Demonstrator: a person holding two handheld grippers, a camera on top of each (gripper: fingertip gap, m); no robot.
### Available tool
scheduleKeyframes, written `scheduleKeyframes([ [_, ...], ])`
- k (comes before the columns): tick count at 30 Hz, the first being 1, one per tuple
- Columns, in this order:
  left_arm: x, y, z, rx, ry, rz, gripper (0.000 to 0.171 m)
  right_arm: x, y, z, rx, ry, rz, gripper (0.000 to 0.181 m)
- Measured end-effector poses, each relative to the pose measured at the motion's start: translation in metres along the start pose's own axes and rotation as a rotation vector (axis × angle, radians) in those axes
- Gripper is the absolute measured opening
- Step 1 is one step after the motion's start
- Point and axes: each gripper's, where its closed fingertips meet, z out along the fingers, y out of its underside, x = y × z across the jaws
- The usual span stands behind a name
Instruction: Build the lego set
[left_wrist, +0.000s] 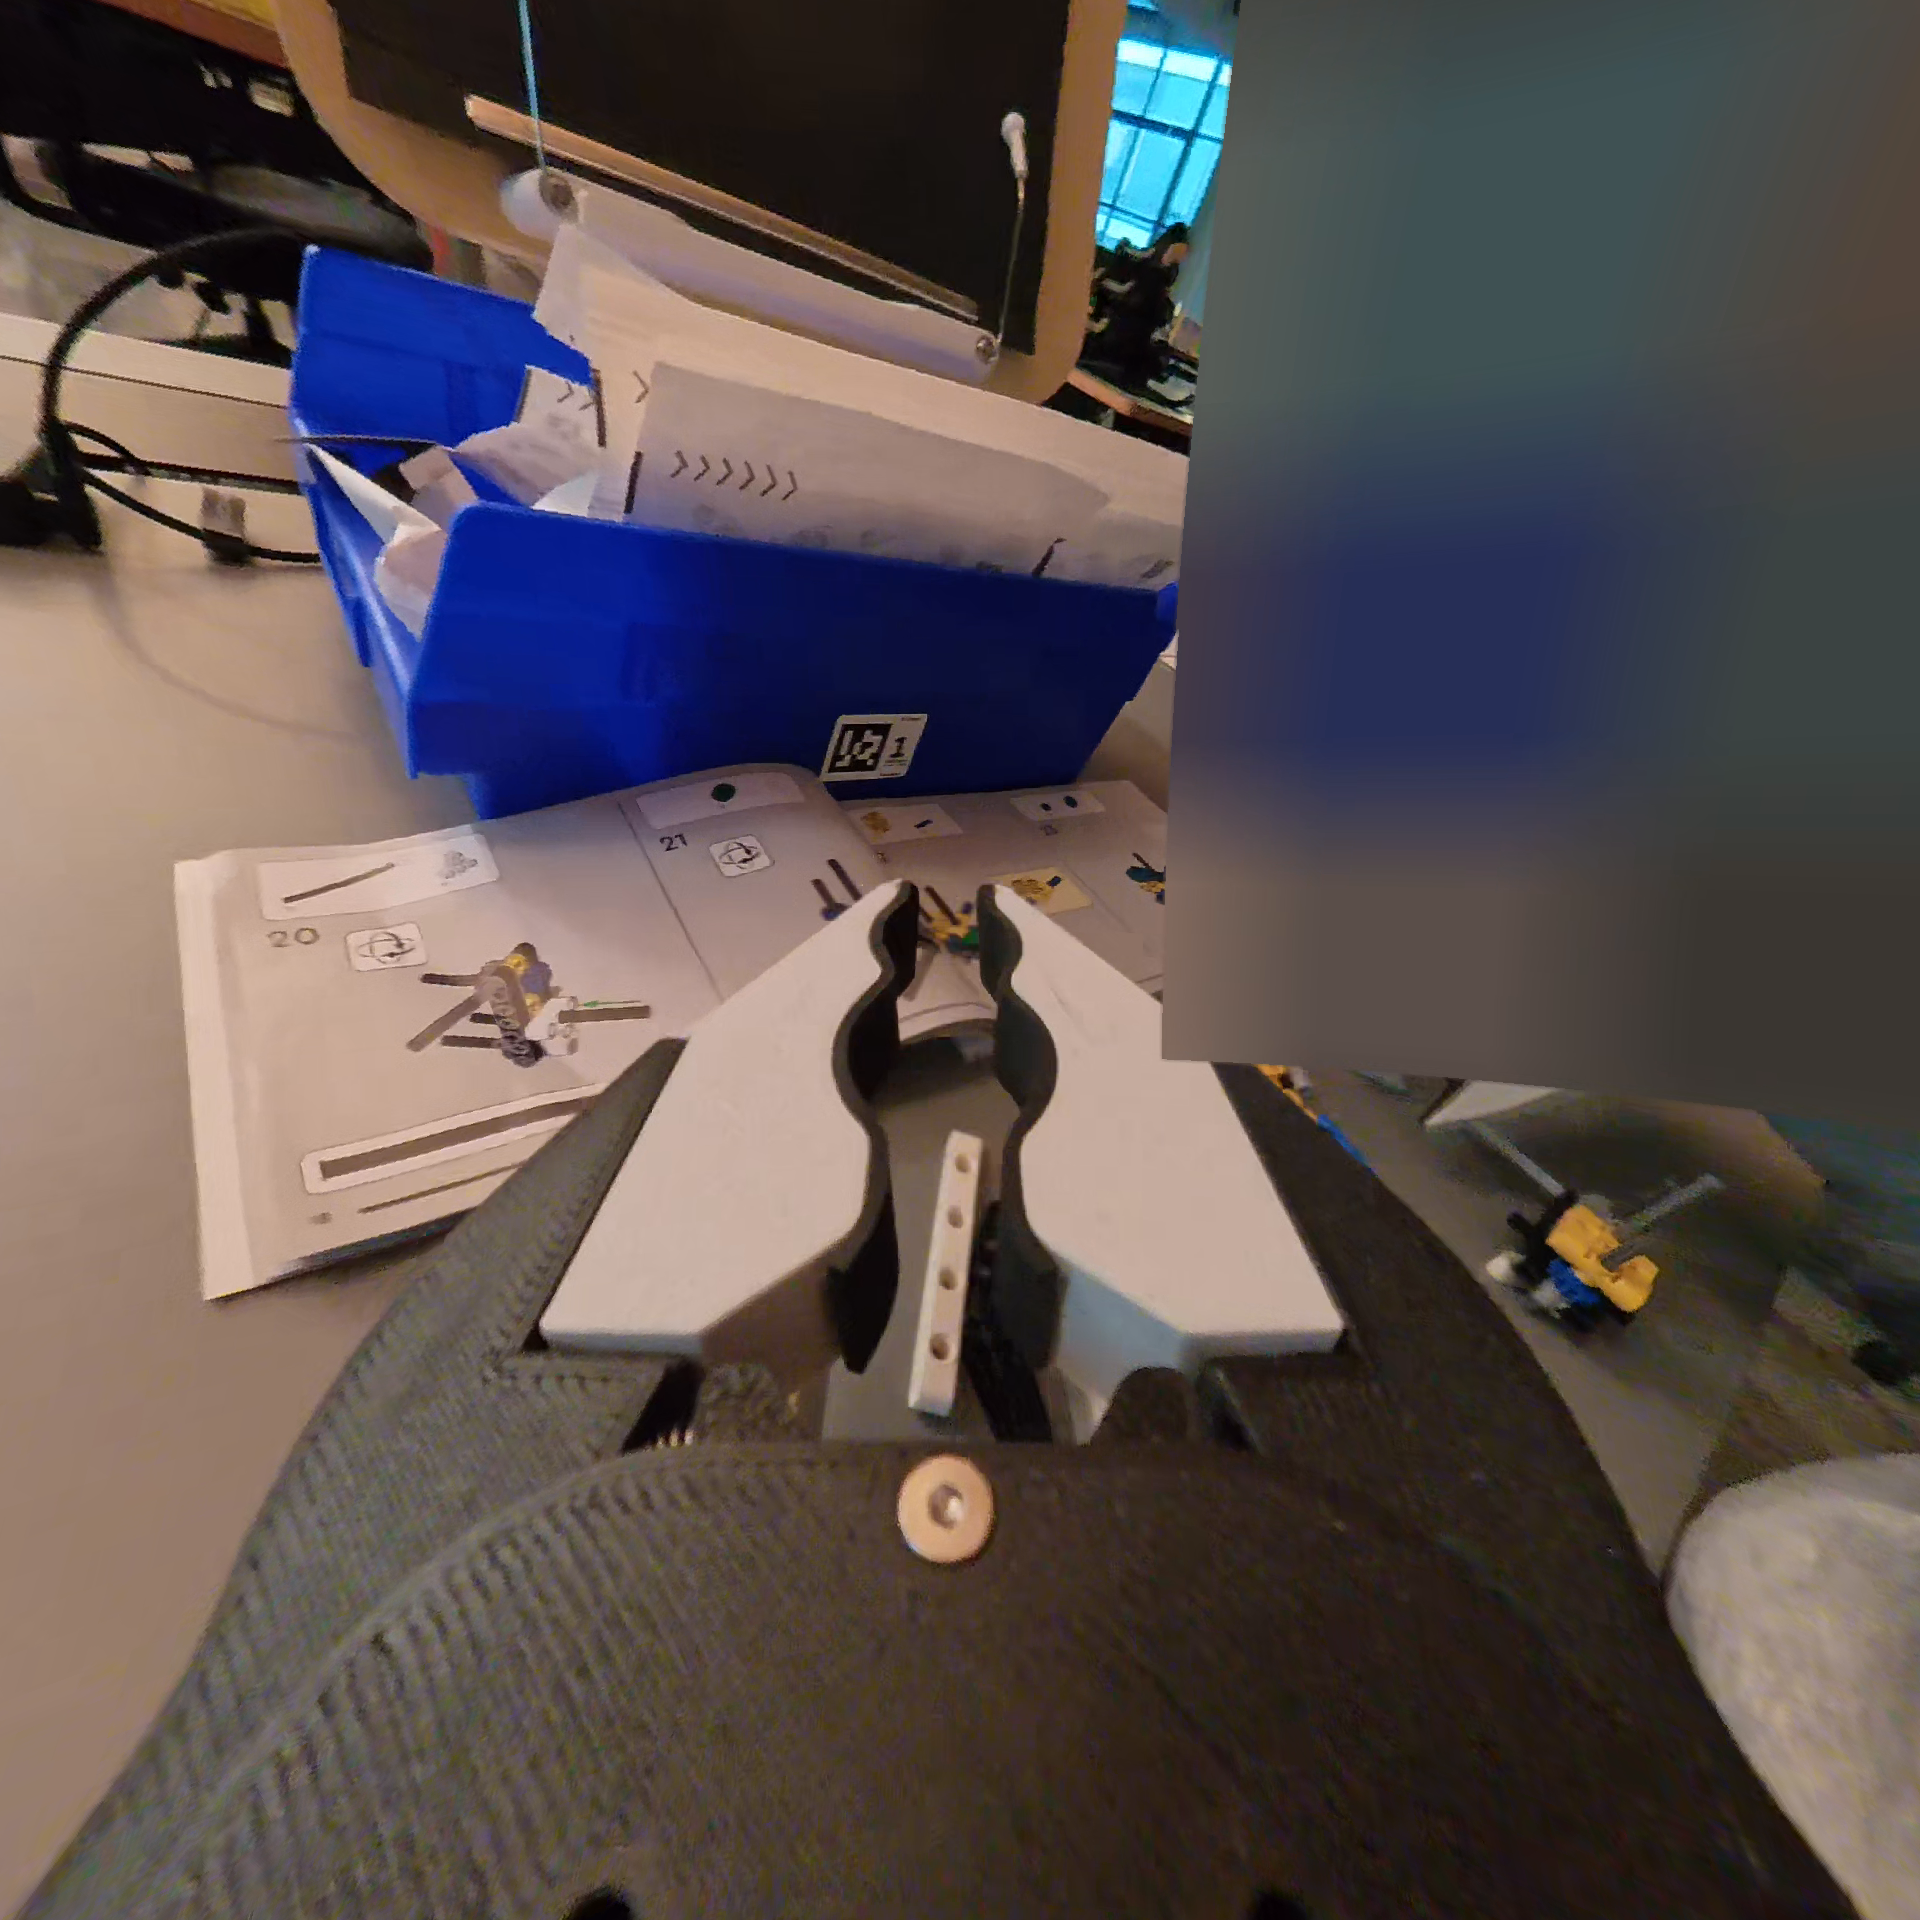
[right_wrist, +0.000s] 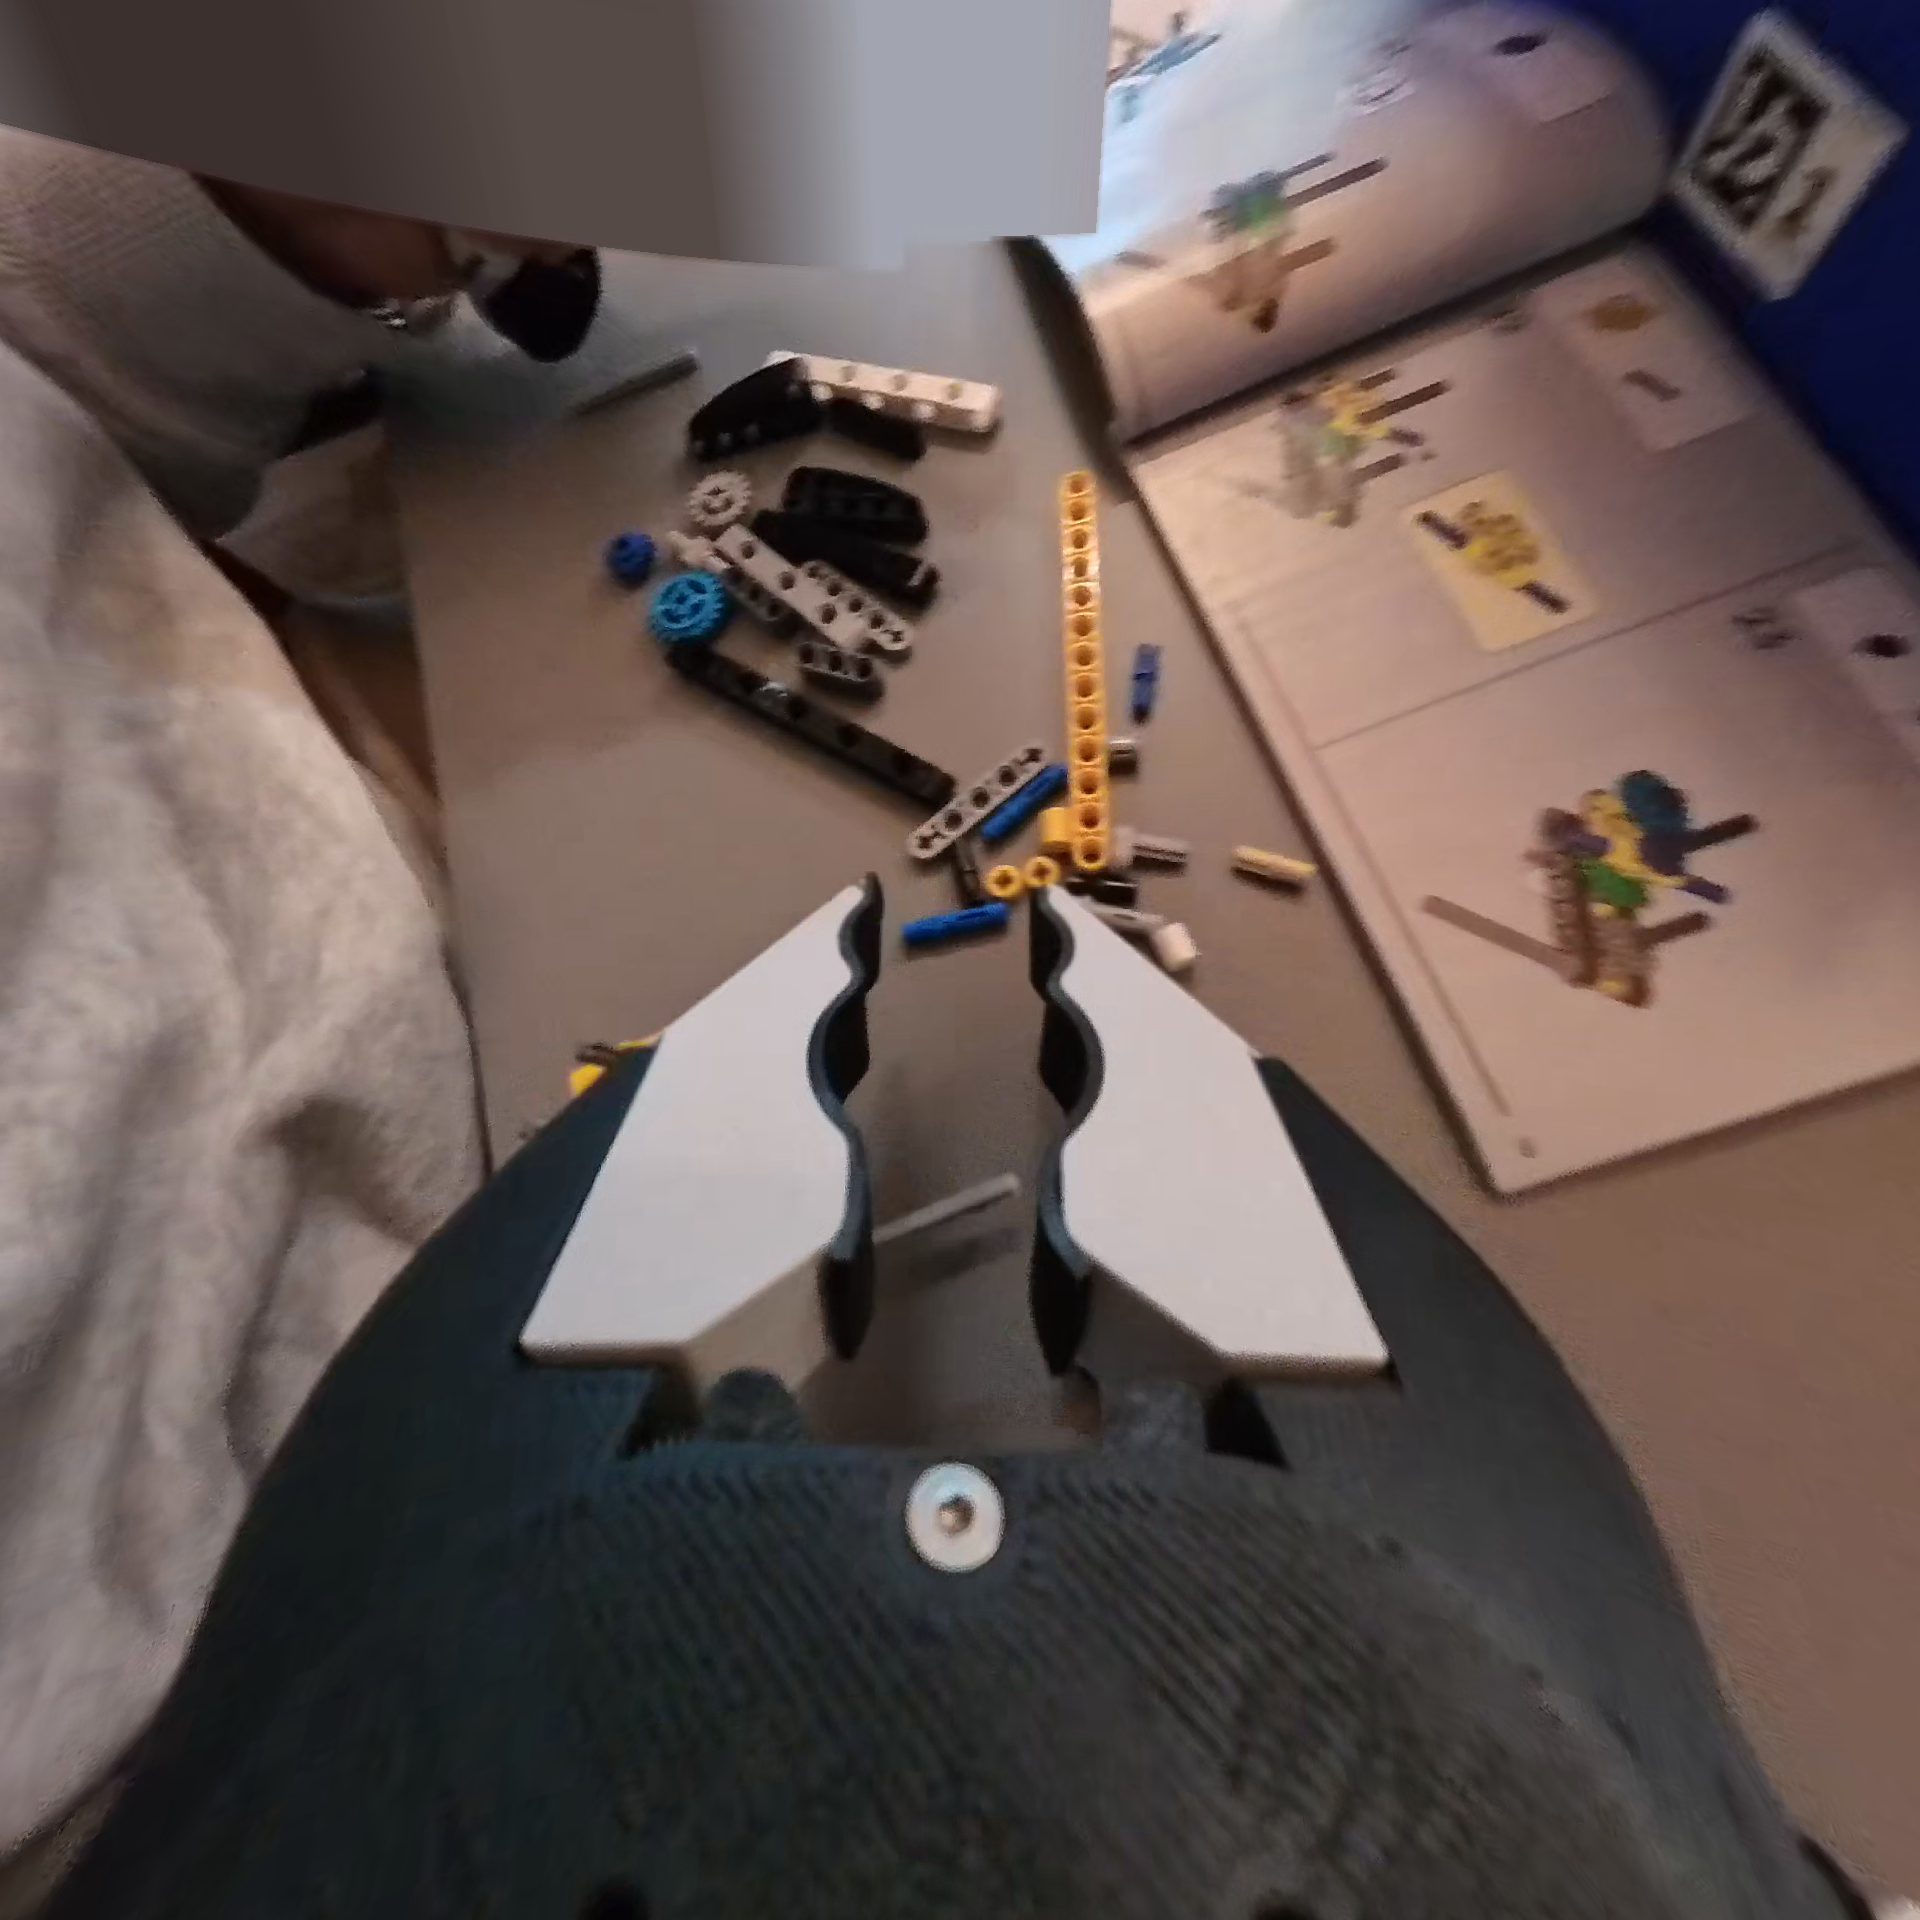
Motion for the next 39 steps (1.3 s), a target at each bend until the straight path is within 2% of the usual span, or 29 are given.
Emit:
scheduleKeyframes([
  [3,0.013,0.001,0.001,-0.001,0.038,-0.012,0.007,-0.009,0.005,0.007,-0.035,-0.043,0.002,0.029],
  [11,0.036,0.005,0.004,-0.012,0.101,-0.006,0.008,-0.006,0.016,0.020,-0.107,0.016,-0.047,0.029],
  [21,0.053,0.011,0.005,-0.019,0.134,0.015,0.008,-0.003,0.021,0.018,-0.124,0.060,-0.064,0.025],
  [23,0.057,0.012,0.006,-0.022,0.139,0.027,0.008,0.000,0.023,0.015,-0.131,0.085,-0.059,0.021],
  [25,0.062,0.015,0.007,-0.023,0.150,0.031,0.007,0.006,0.024,0.014,-0.122,0.118,-0.051,0.006],
  [32,0.084,0.024,0.009,-0.033,0.199,0.031,0.007,0.004,0.018,0.007,-0.004,0.059,0.031,0.003],
  [34,0.094,0.028,0.010,-0.044,0.234,0.012,0.008,-0.008,-0.001,-0.003,0.119,-0.014,0.068,0.003],
  [37,0.113,0.034,0.009,-0.053,0.299,0.020,0.011,-0.035,-0.046,-0.034,0.427,-0.266,0.213,0.003],
  [39,0.126,0.034,0.006,-0.048,0.342,0.032,0.012,-0.043,-0.061,-0.051,0.548,-0.387,0.289,0.002],
])
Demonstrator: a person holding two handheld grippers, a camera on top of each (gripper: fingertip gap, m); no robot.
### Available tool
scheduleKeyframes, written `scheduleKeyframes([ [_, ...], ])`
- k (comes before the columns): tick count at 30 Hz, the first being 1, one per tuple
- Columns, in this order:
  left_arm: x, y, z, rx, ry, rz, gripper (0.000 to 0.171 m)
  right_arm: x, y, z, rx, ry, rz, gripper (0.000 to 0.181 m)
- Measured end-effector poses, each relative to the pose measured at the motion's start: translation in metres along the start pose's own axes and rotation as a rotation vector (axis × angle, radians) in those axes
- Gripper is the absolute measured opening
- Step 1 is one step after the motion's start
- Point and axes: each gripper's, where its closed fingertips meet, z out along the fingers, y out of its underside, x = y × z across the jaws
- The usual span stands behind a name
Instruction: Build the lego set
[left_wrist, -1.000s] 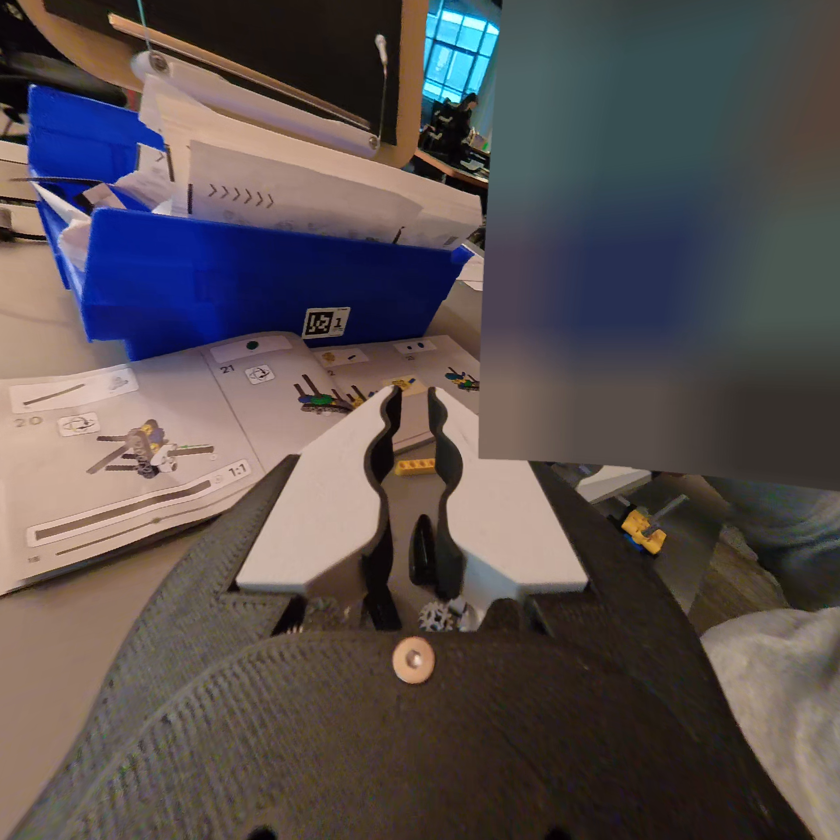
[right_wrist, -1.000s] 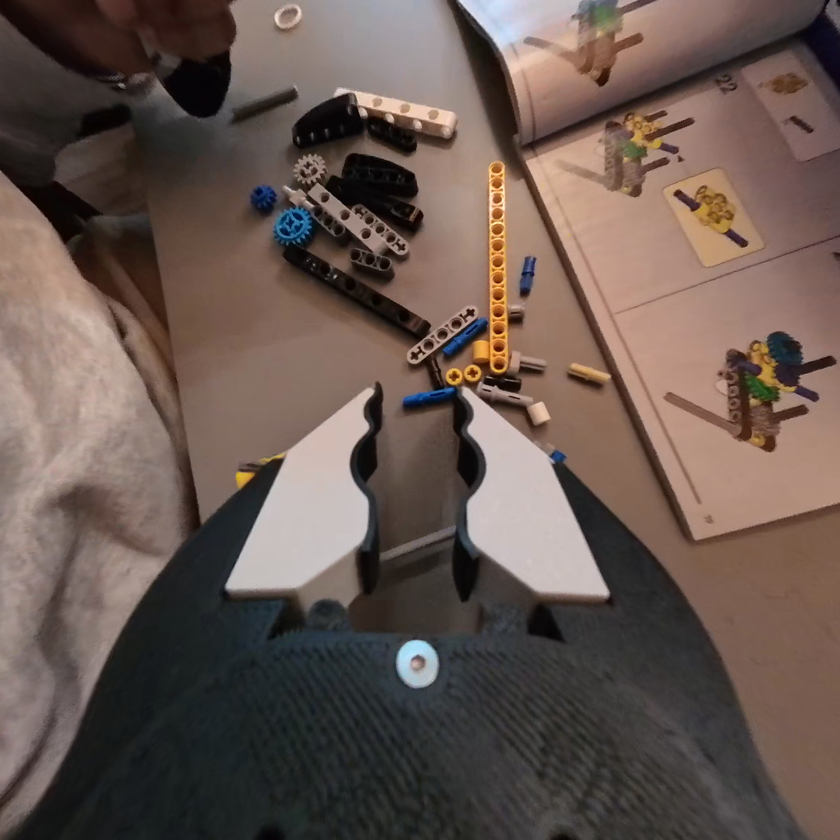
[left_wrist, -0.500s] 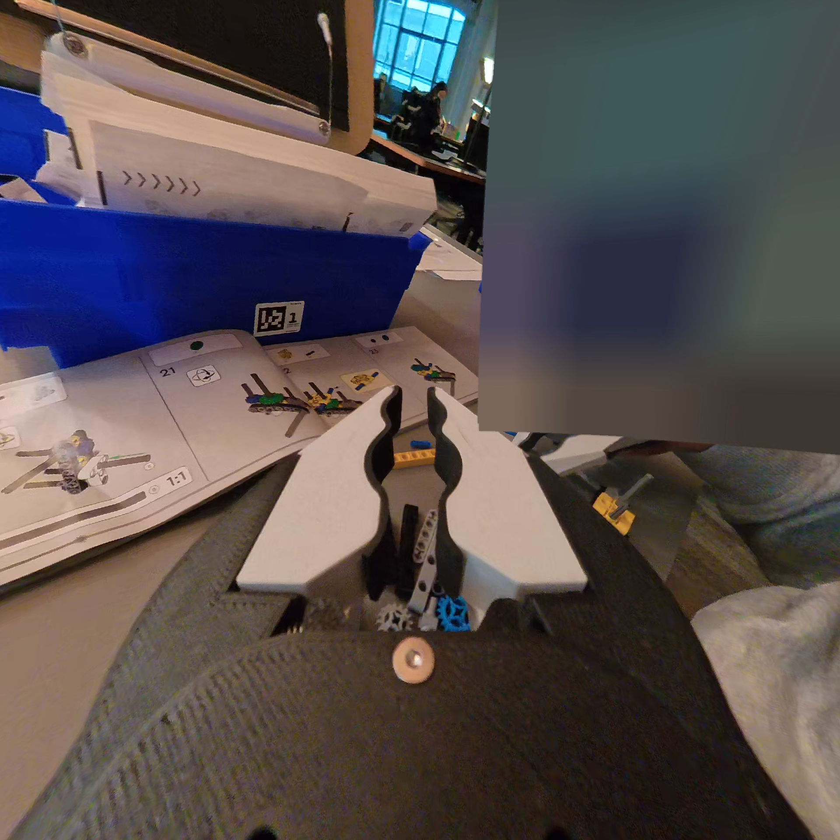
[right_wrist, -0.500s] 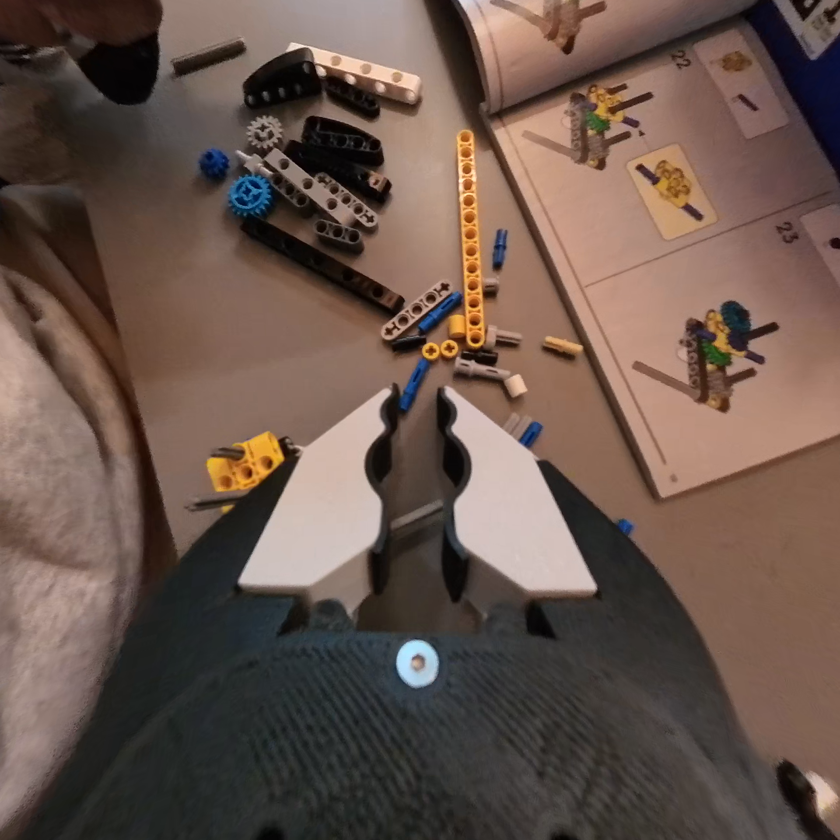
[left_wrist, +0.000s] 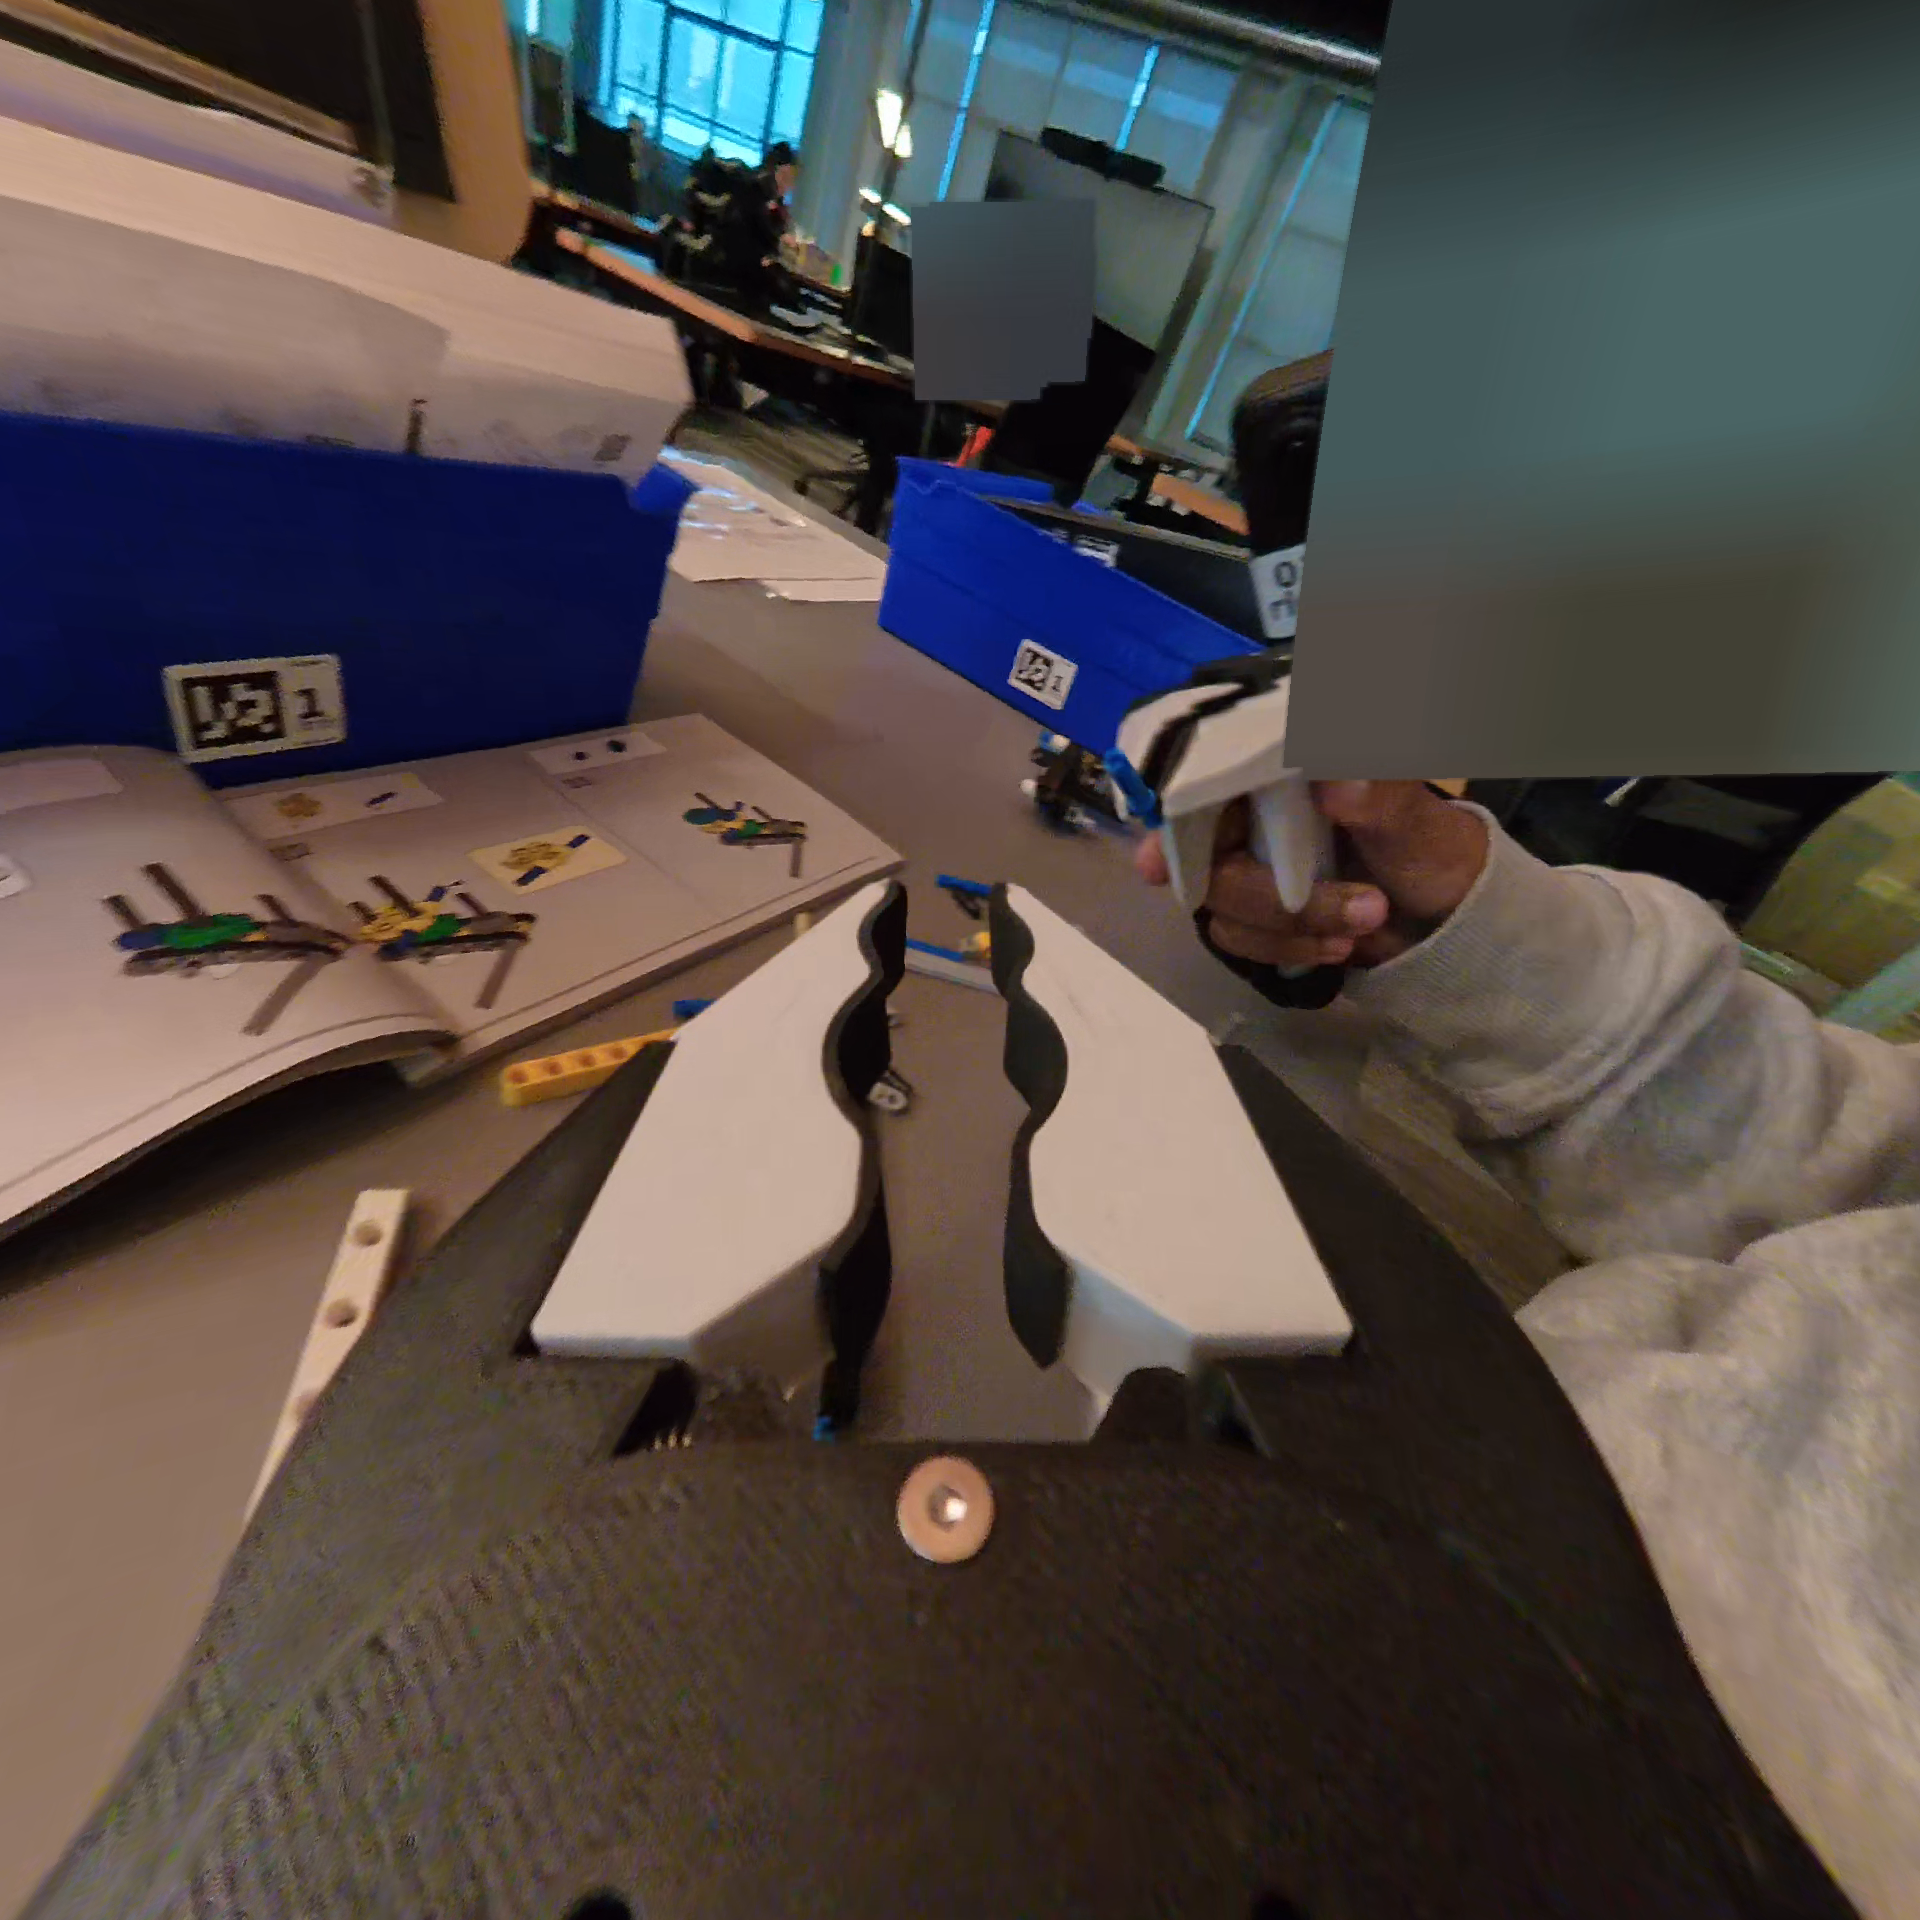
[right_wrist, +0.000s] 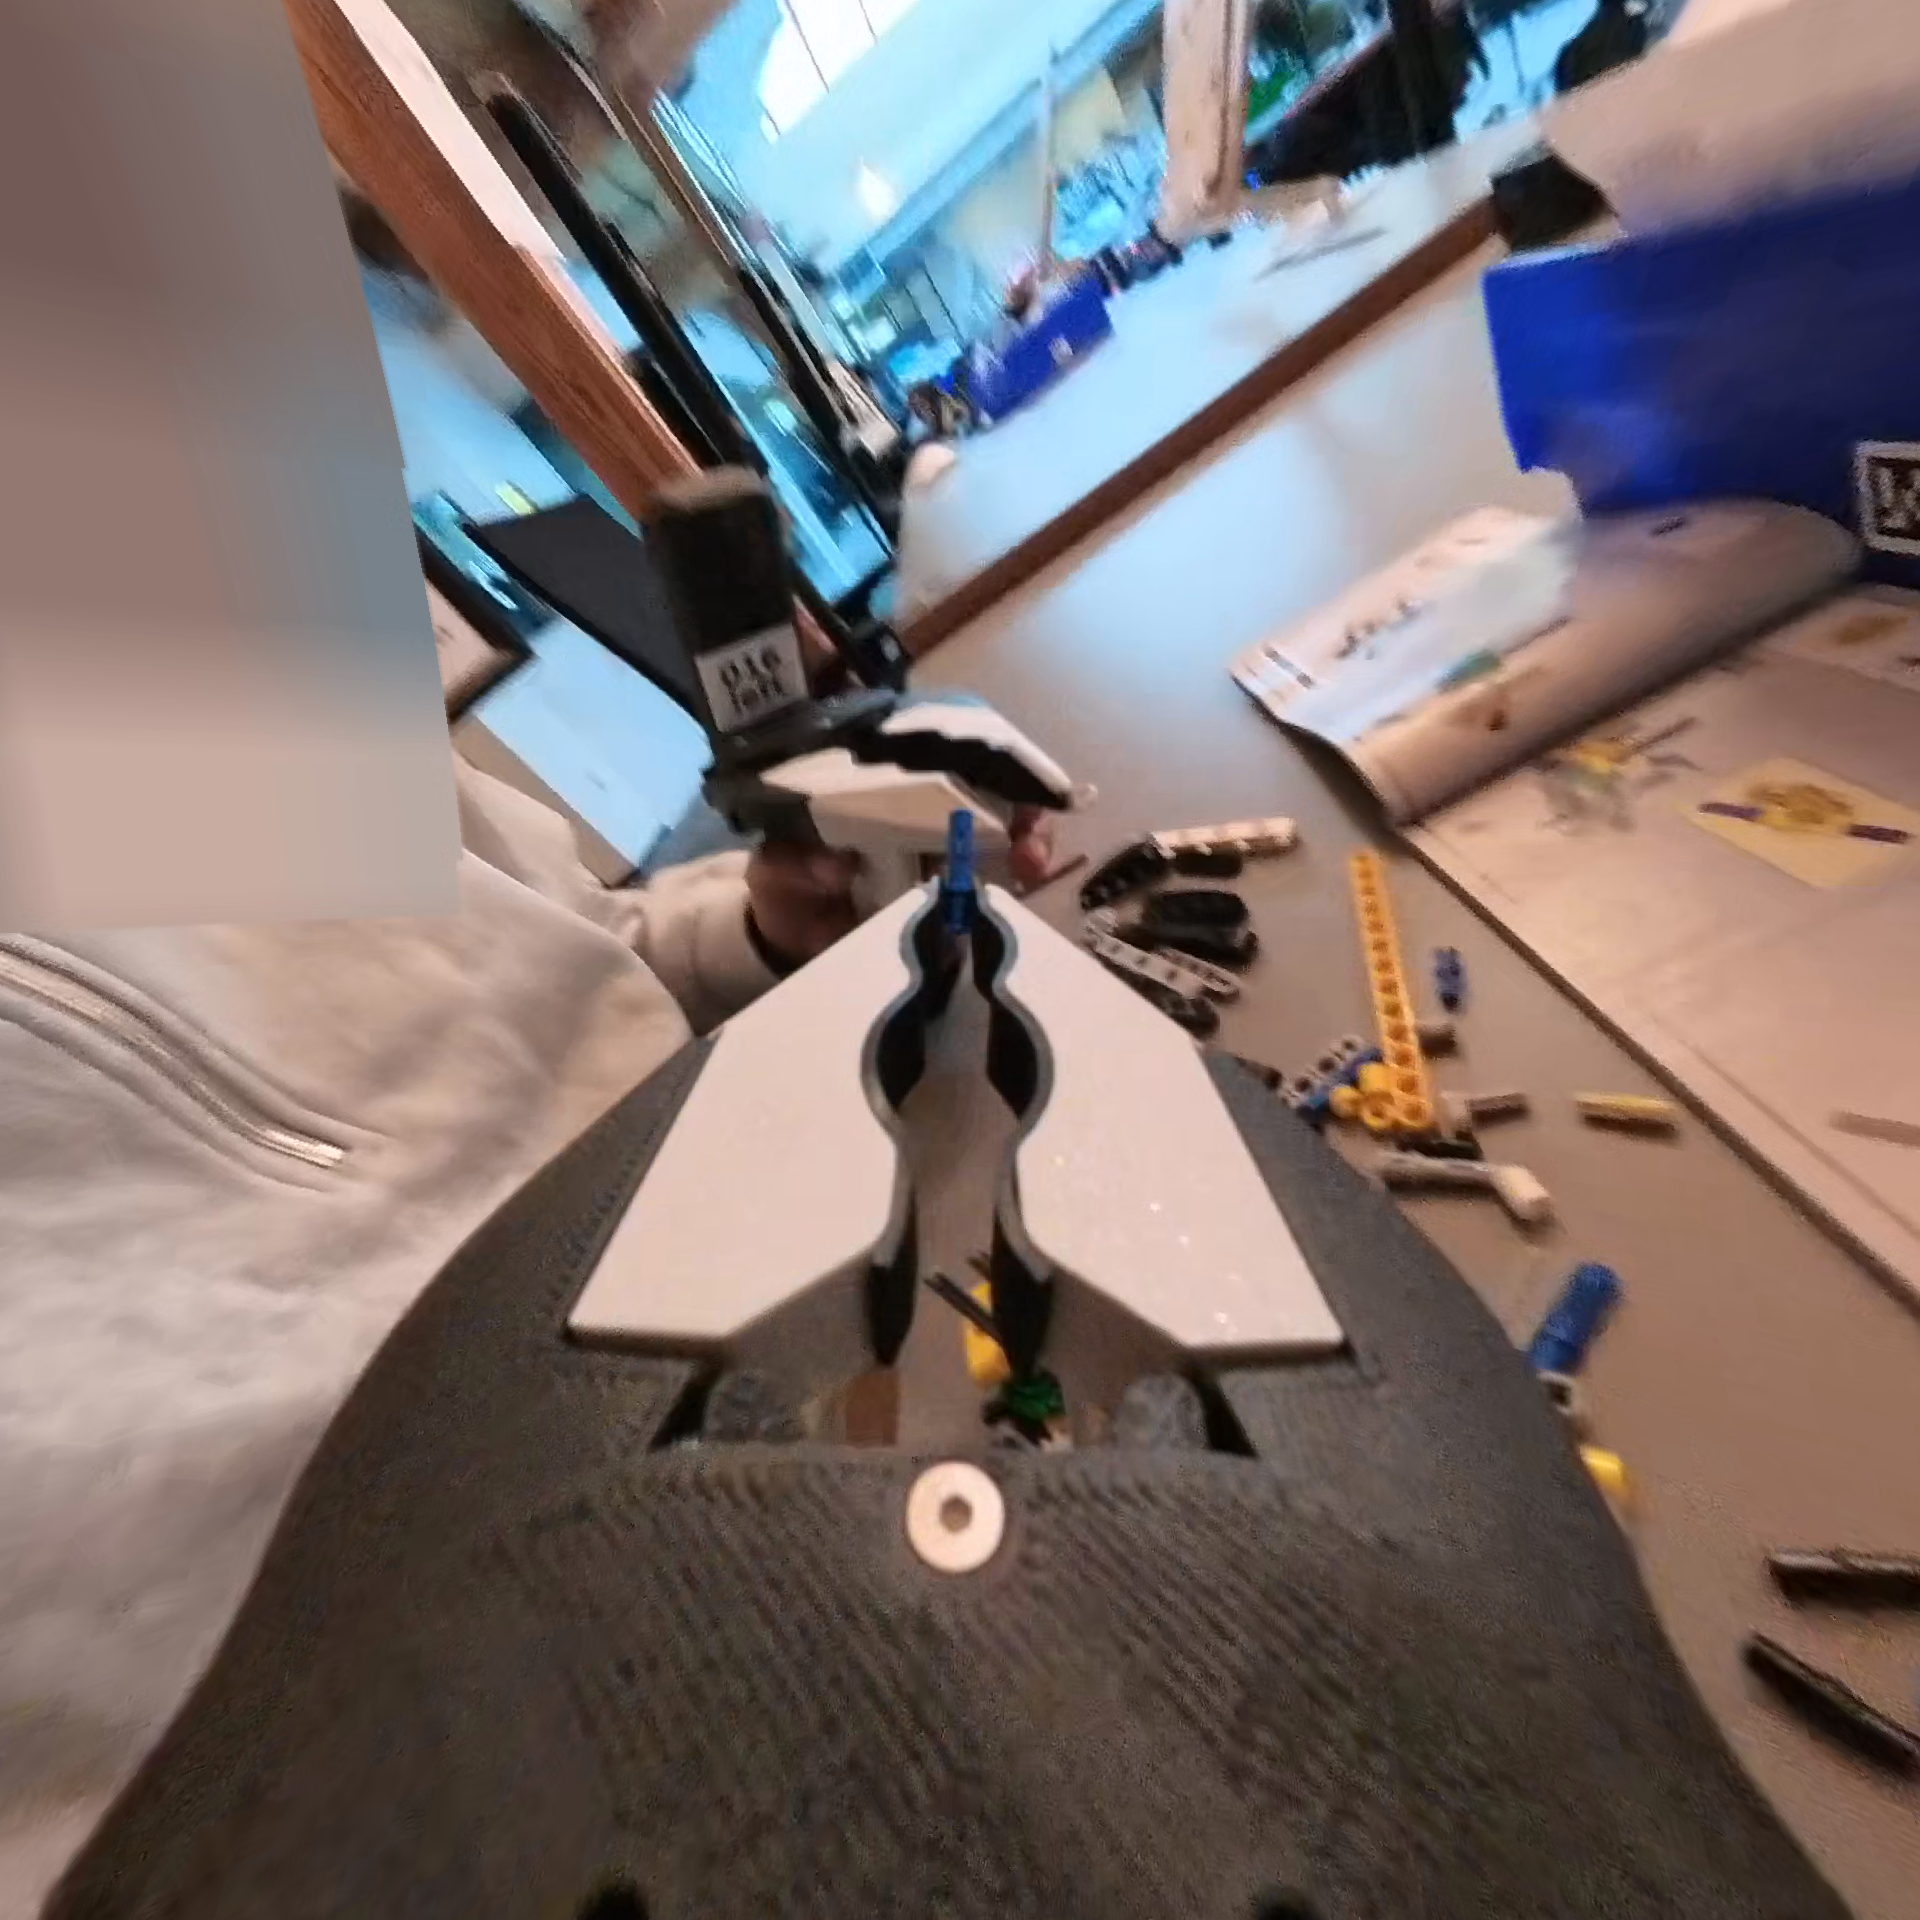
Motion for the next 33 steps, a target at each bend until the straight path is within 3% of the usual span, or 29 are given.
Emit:
scheduleKeyframes([
  [6,0.035,-0.003,0.000,0.048,0.114,-0.016,0.012,-0.020,-0.014,-0.006,0.092,-0.096,0.035,0.002],
  [13,0.039,0.014,0.004,-0.033,0.127,0.054,0.014,-0.035,-0.017,-0.015,0.143,-0.037,-0.003,0.002],
  [16,0.046,0.036,0.010,-0.154,0.168,0.054,0.025,-0.029,0.001,-0.025,0.145,0.106,0.008,0.003],
  [20,0.060,0.049,0.016,-0.242,0.195,0.040,0.047,-0.002,0.043,-0.057,0.164,0.392,0.206,0.002],
  [24,0.071,0.065,0.025,-0.321,0.171,0.149,0.056,-0.016,0.076,-0.072,0.266,0.407,0.400,0.002],
  [27,0.058,0.086,0.032,-0.443,0.063,0.293,0.059,-0.023,0.089,-0.057,0.261,0.382,0.477,0.002],
  [33,0.057,0.092,0.034,-0.472,0.077,0.204,0.056,-0.018,0.107,-0.040,0.231,0.454,0.553,0.003],
])
